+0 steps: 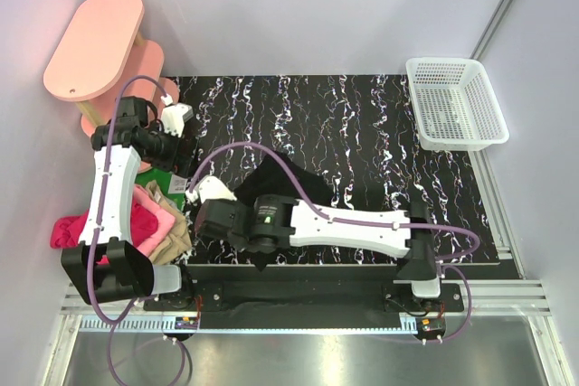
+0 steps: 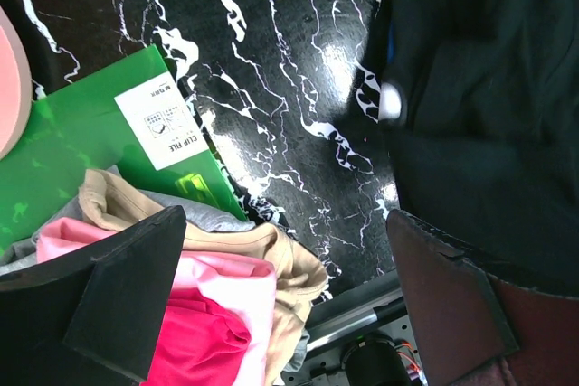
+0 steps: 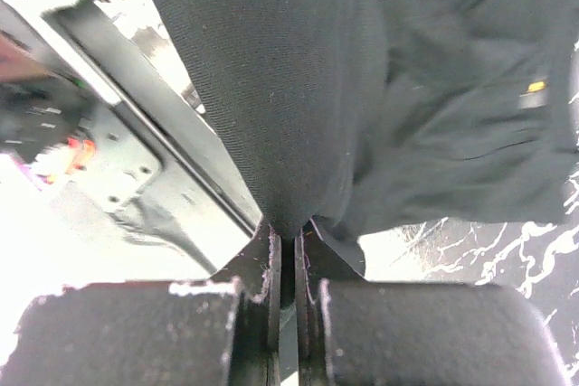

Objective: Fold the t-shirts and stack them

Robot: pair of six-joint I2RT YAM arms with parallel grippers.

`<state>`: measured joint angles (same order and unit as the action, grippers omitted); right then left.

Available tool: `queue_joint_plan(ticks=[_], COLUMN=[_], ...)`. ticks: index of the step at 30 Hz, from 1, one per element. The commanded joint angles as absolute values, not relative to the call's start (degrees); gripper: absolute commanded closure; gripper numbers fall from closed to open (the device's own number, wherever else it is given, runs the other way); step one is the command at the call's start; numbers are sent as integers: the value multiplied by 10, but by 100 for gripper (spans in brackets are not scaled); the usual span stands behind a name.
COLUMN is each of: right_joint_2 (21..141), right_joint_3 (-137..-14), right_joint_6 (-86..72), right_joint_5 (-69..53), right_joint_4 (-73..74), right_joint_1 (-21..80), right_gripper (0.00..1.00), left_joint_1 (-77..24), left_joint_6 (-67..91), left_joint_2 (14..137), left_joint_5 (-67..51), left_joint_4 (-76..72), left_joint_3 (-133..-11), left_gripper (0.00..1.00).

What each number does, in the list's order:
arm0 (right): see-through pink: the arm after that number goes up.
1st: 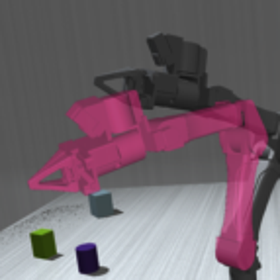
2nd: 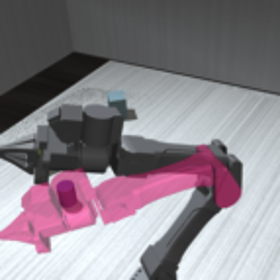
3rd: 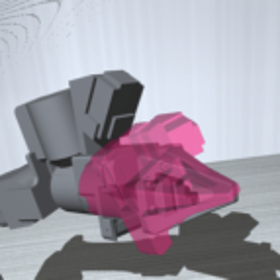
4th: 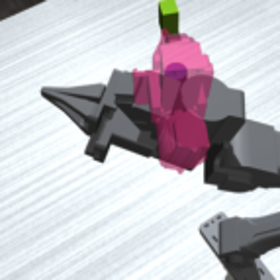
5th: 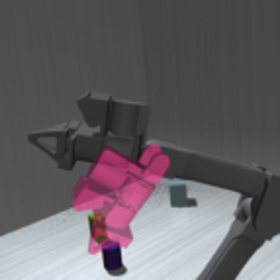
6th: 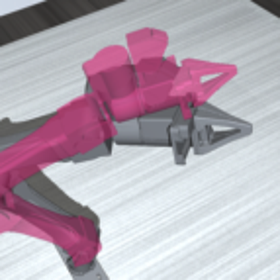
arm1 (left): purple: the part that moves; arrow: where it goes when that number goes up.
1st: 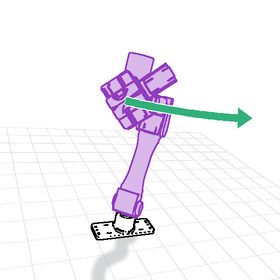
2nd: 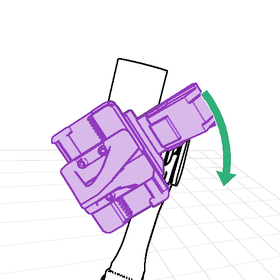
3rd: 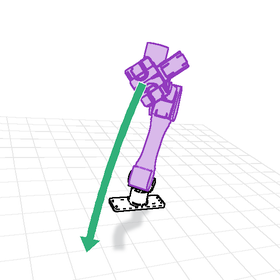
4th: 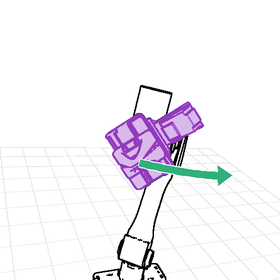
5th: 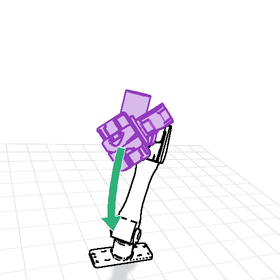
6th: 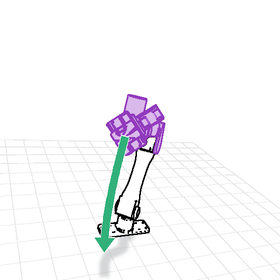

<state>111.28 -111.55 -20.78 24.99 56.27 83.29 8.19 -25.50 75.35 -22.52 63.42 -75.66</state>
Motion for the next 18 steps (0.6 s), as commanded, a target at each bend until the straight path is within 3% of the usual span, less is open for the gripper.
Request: queue_joint_plan(ticks=[1,8,18], right_joint_2=[1072,1068,982], right_joint_3=[-1153,-1114,-956], right_joint_6=[-214,-232,-239], right_joint_5=[251,224,114], right_joint_4=[550,544,417], right_joint_1=[834,818,678], right_gripper=[100,100,100], left_joint_1=[80,80,77], left_joint_6=[-253,-253,-251], left_joint_2=[749,751,761], left_joint_5=[-238,-237,-242], left_joint_4=[630,635,635], left_joint_3=[-787,-792,-786], left_gripper=[1,1,1])
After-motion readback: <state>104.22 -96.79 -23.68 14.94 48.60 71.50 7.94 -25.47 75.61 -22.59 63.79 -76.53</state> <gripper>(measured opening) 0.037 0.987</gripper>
